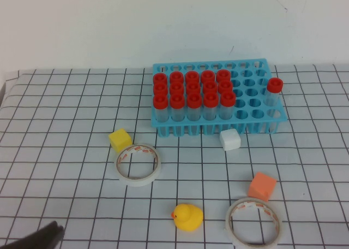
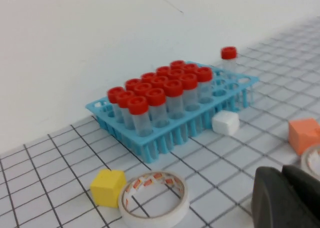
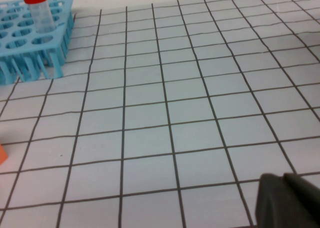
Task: Place the test tubes
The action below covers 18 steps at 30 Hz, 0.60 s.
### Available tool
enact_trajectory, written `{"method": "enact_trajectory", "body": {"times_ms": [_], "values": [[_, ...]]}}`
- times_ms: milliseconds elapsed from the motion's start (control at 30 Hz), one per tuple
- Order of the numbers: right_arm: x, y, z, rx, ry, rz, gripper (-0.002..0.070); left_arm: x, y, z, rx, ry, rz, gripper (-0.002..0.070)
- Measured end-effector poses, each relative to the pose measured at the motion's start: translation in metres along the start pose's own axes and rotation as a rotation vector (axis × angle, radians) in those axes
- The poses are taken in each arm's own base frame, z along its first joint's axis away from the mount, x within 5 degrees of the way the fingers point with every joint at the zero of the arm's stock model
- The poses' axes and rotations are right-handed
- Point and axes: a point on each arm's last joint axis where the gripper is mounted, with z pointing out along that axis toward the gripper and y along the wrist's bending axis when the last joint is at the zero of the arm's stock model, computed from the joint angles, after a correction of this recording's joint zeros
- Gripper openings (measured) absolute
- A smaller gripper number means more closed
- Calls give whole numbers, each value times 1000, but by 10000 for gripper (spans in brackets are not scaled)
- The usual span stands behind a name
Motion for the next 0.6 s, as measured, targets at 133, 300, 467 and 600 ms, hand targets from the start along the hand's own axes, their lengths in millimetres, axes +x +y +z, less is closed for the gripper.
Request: {"method": "enact_trajectory", "body": {"times_ms": [133,300,467,600], "values": [[0,0,0,0,1,0,-1,-6,7,-3,-83,-72,-95,-1],[0,0,0,0,1,0,-1,-11,21,-16,-266,-158,-75,-1],[0,0,0,0,1,0,-1,6,24,-30,-362,-35,-146,-1],[0,0,0,0,2,0,-1,20,22,-35,-384,108,-143,-1]]}}
